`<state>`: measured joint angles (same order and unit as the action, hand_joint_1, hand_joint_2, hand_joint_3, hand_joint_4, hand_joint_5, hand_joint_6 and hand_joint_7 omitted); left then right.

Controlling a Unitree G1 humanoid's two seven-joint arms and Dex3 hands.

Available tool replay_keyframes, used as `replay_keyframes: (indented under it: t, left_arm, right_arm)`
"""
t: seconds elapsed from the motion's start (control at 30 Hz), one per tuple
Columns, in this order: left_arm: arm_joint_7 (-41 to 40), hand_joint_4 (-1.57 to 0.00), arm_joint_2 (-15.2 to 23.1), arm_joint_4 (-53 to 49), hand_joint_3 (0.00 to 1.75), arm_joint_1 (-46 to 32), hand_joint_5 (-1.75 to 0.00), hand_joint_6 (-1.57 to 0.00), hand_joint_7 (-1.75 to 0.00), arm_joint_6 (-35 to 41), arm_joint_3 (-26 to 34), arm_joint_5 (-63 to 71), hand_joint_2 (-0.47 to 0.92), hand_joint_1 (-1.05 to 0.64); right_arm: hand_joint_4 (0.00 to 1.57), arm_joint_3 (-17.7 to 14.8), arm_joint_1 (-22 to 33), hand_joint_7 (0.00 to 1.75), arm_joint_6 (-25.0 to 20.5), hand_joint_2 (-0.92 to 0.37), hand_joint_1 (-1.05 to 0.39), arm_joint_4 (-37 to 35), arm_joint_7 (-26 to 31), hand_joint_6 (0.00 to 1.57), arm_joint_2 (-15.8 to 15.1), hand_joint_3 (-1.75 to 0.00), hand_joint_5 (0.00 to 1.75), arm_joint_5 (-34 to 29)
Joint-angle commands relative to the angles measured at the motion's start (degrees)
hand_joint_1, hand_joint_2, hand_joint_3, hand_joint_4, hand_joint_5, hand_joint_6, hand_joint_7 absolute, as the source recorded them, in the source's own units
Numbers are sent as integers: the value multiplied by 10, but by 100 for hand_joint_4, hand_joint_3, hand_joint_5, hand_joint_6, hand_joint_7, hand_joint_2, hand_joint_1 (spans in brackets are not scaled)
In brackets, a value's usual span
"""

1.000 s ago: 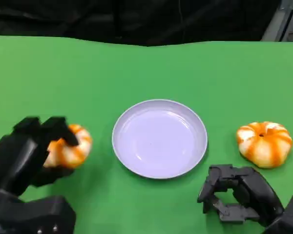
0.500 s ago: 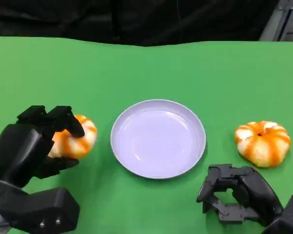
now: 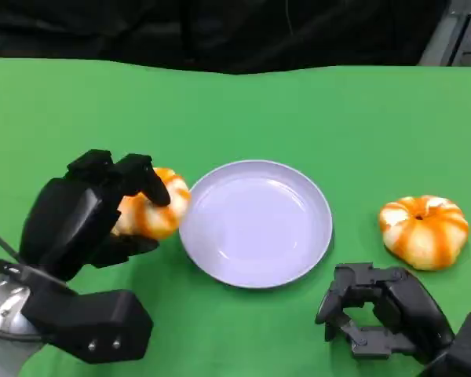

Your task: Grasp the bread from the table and place it into the plate.

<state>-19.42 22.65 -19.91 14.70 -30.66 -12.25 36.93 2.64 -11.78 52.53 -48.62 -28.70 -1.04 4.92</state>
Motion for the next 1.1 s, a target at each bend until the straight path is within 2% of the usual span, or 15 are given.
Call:
replay_keyframes:
  t: [0.03,0.2,0.43,1.1]
  left_arm:
    - [-17,-57,-4,-18,1,18,-175,-47,-168,-14,-9,12,84,-5]
    - [-20,-57,-4,-22,1,20,-175,-46,-169,-18,-9,14,84,-6]
    - [6,-56,-32,-28,1,48,-175,-42,-173,-16,-34,9,84,-9]
    - [8,-55,-33,-28,0,49,-175,-40,-175,-16,-34,9,84,-9]
  right_arm:
    - [95,-3,-1,106,5,-62,11,-4,1,96,-6,-97,137,2]
    - [95,-3,-1,105,5,-63,11,-5,1,96,-6,-97,137,2]
    - [95,-1,1,106,6,-64,10,-2,11,95,-6,-96,137,-9]
    - [95,-2,1,107,6,-64,10,-2,12,95,-6,-95,137,-11]
